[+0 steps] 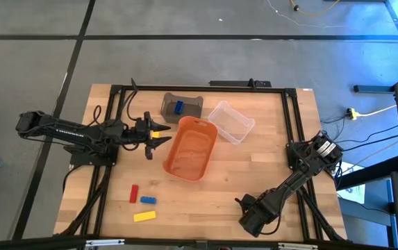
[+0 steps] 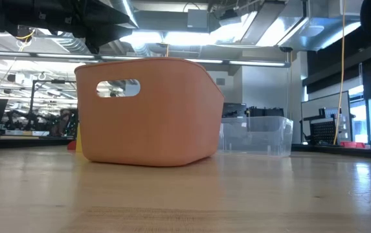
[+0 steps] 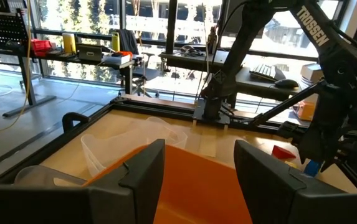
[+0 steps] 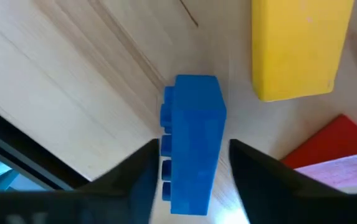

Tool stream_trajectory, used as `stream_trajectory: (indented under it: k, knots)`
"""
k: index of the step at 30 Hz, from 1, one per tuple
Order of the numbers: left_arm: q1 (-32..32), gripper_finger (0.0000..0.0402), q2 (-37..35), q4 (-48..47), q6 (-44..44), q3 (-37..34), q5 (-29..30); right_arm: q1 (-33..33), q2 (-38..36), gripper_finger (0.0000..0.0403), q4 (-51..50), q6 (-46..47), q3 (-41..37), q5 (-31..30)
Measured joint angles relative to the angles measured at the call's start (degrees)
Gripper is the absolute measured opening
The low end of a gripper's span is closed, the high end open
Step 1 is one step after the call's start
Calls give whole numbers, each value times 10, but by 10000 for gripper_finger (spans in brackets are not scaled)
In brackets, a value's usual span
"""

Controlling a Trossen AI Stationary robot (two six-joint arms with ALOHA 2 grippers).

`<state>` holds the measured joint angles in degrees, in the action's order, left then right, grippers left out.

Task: Sort & place blocks by color
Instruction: Put the right blue game piece into the black bin

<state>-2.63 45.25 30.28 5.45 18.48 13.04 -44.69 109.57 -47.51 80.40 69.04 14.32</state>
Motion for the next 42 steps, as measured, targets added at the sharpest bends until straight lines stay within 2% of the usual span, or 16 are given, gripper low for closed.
stream_trajectory:
  k: [4,5,11,15,20,27,30,32,35,39,42]
  knots:
    - [0,184,0,0,0,0,0,0,0,98,0,-31,0,19]
    - [0,184,0,0,0,0,0,0,0,91,0,-46,0,31]
    - [0,184,0,0,0,0,0,2,-2,92,0,-182,10,98]
    - [0,184,0,0,0,0,0,19,-23,92,2,-278,25,85]
    - [0,184,0,-2,0,0,0,48,-90,92,19,-365,32,-10]
    - [0,184,0,-2,0,0,0,69,-230,92,56,-503,-6,-261]
    - [0,184,0,-2,0,0,0,75,-294,92,128,-552,-63,-353]
    - [0,184,0,-2,1,0,0,85,-334,92,209,-595,-118,-386]
    - [0,184,0,-2,3,0,0,120,-385,92,376,-672,-214,-400]
    - [0,184,0,1,3,0,0,200,-417,92,618,-751,-319,-402]
    - [0,184,0,2,2,0,0,269,-419,92,723,-780,-356,-404]
